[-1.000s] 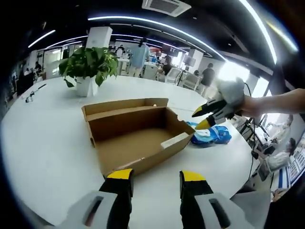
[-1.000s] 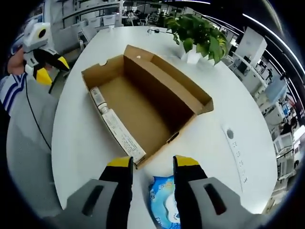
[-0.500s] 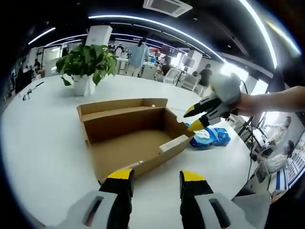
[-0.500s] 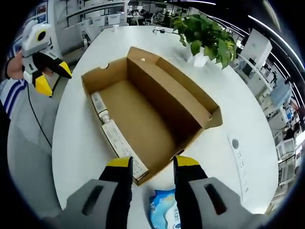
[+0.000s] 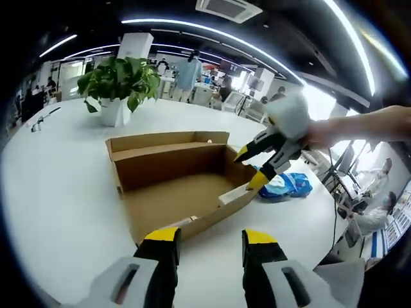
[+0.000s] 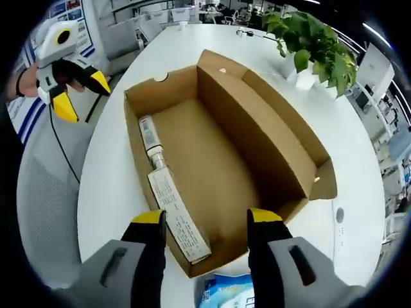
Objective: Operate the shoe box by opening the lid, removing the specified soft item, and placing it in the target area until the item is outside and the box remains undamaged.
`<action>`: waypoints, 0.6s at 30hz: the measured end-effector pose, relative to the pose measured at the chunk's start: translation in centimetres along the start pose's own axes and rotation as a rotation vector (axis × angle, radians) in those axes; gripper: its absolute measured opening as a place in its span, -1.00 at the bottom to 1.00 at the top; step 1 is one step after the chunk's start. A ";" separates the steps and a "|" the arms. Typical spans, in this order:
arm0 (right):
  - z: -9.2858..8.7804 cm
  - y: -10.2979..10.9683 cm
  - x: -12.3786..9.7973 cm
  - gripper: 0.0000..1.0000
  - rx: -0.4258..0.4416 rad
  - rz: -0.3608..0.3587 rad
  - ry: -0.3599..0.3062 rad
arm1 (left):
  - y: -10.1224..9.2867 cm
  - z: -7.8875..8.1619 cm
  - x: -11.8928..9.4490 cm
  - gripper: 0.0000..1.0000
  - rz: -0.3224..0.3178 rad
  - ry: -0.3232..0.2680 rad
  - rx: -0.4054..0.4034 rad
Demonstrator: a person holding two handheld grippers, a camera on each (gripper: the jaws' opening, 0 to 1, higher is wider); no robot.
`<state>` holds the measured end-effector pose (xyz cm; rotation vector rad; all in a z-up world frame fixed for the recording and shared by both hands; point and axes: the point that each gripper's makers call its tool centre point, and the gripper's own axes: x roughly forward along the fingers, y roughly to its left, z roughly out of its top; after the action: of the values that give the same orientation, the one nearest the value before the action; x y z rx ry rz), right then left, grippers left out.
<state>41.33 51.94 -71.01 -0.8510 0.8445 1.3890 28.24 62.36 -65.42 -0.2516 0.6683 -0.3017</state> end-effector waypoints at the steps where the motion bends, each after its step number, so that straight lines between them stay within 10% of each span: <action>1: 0.1 0.0 0.1 -0.02 -0.007 0.008 0.004 | 0.0 0.0 -0.1 -0.23 0.002 0.000 -0.001; 18: 0.2 -0.7 2.9 0.14 -0.127 0.135 0.116 | 1.2 -1.3 0.0 -0.23 0.021 0.017 -0.046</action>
<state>42.02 53.46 -73.47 -0.9951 0.9240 1.5357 27.69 63.30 -66.79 -0.2857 0.6948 -0.2691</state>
